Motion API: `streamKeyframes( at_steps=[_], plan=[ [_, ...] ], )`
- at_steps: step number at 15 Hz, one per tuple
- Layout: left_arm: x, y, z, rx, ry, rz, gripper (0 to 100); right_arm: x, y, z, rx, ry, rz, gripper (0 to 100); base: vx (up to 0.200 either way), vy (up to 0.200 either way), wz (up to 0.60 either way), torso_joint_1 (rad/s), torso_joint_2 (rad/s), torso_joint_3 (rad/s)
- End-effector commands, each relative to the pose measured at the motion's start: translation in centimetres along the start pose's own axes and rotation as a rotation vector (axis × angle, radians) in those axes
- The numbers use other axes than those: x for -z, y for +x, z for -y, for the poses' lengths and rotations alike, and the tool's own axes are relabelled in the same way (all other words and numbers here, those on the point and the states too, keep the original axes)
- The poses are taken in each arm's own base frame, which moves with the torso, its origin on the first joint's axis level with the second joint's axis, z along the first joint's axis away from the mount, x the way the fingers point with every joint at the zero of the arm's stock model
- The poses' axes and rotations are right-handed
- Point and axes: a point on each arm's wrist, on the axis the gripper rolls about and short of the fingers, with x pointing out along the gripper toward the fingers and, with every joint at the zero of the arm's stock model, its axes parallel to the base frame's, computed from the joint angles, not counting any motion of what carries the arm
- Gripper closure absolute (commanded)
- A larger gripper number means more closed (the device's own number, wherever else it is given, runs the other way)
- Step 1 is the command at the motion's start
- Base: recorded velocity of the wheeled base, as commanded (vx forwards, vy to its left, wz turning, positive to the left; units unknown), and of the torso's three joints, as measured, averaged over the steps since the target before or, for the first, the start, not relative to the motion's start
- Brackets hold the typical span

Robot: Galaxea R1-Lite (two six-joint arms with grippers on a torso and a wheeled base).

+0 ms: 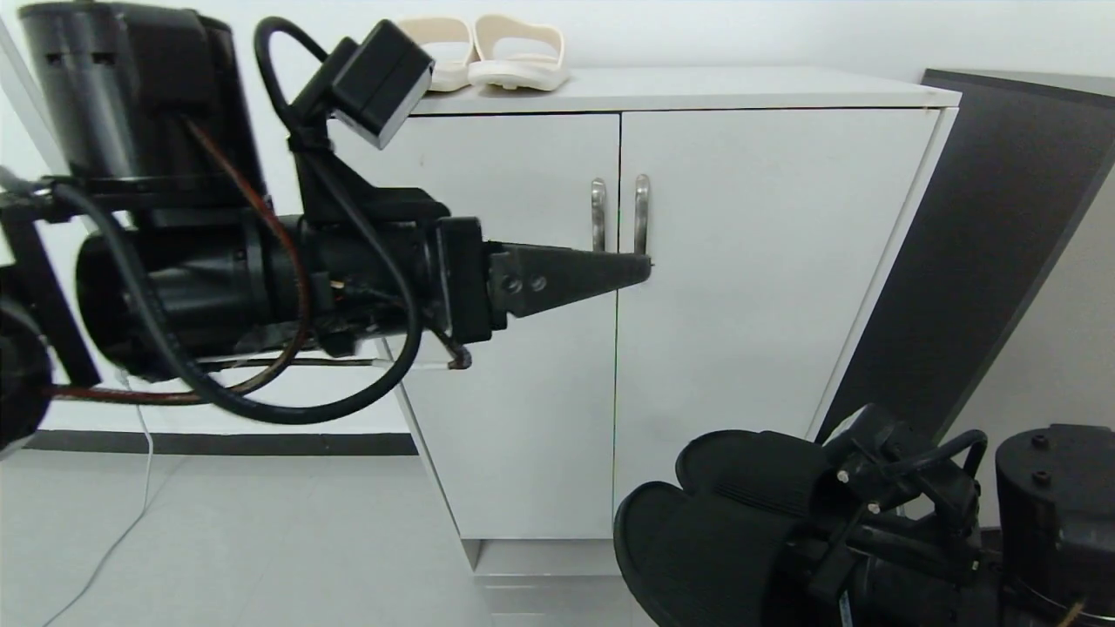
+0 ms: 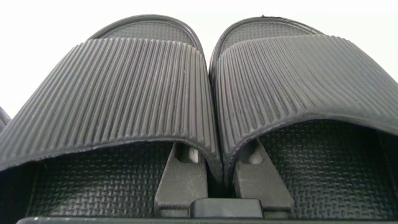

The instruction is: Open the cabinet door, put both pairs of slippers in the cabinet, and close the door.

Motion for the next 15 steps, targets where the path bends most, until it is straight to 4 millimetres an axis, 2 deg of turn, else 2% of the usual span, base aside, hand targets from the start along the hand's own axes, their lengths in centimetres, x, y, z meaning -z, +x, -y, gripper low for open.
streamKeyframes(
  at_steps=[1, 6, 12, 15],
  plan=[
    [-0.1, 3.6, -1.6, 0.057, -0.034, -0.026, 0, 0.0, 0.0, 0.0, 0.000, 0.000, 0.001, 100, 0.000, 0.000, 0.00, 0.000, 0.00, 0.000],
    [-0.5, 8.2, -4.4, 0.080, -0.087, -0.020, 0, 0.0, 0.0, 0.0, 0.000, 0.000, 0.001, 100, 0.000, 0.000, 0.00, 0.000, 0.00, 0.000],
    [-1.3, 9.0, -6.3, -0.023, -0.062, 0.047, 0, 0.0, 0.0, 0.0, -0.001, 0.000, -0.001, 100, 0.000, 0.000, 0.00, 0.000, 0.00, 0.000],
    [-1.0, 9.7, -7.3, -0.050, -0.057, 0.067, 0, 0.0, 0.0, 0.0, -0.001, 0.000, -0.001, 100, 0.000, 0.000, 0.00, 0.000, 0.00, 0.000]
  ],
)
